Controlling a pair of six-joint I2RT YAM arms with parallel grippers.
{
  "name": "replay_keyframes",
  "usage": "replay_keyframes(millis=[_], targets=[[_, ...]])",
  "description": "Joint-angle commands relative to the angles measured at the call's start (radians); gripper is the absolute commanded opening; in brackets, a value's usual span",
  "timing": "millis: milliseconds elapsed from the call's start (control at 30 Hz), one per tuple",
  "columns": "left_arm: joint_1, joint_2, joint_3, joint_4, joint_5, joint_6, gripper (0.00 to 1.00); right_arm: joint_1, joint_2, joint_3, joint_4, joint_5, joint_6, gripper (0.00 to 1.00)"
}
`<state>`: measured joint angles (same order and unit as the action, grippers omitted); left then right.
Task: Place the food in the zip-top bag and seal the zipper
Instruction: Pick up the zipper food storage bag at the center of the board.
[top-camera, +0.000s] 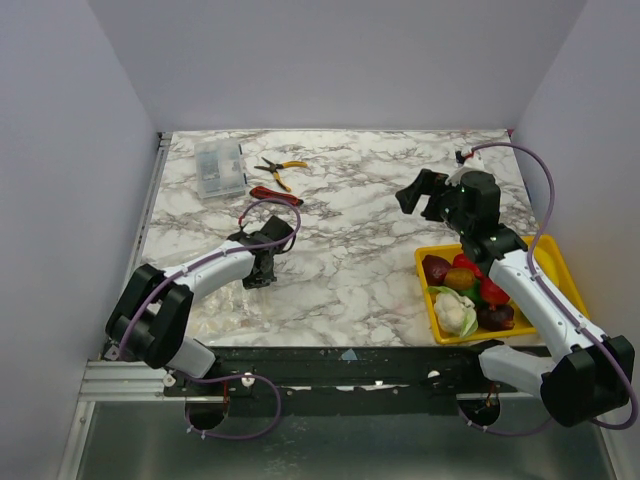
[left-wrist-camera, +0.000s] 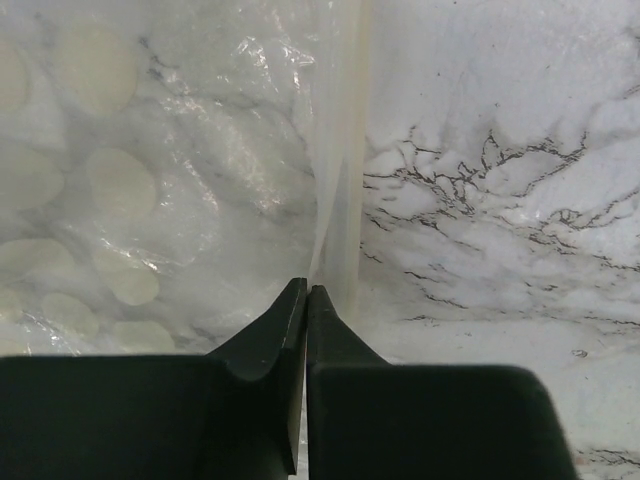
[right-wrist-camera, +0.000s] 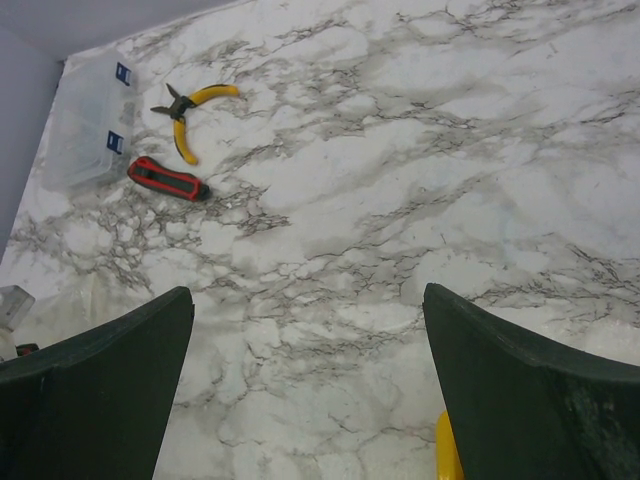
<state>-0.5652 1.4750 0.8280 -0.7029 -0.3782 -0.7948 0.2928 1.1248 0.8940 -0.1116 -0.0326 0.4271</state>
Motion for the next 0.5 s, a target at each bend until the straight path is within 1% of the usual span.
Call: replay_keyframes(millis=[0, 133, 200, 300, 400, 467], targets=[[-0.004, -0.006, 0.009, 0.012, -0.028, 0.014, 0.0, -0.003, 0.002, -0.004, -0.018, -0.038, 0.001, 1.0], [-0.006, -0.074, 0.022, 0.02, 0.013, 0.071, 0.0, -0.003, 0.018, 0.0, -0.016, -0.091, 0.02, 1.0], [-0.01, -0.111, 0.036, 0.022, 0.047, 0.11, 0.0, -0.003, 0.029, -0.004, -0.003, -0.142, 0.04, 1.0], [-0.011, -0.167, 0.051, 0.037, 0.117, 0.177, 0.0, 0.002, 0.045, -0.029, 0.061, -0.246, 0.096, 1.0], [-0.012, -0.206, 0.07, 0.042, 0.178, 0.217, 0.0, 0.048, 0.067, -0.06, 0.156, -0.291, 0.161, 1.0], [-0.01, -0.217, 0.083, 0.035, 0.205, 0.226, 0.0, 0.109, 0.098, -0.063, 0.188, -0.292, 0.195, 1.0]])
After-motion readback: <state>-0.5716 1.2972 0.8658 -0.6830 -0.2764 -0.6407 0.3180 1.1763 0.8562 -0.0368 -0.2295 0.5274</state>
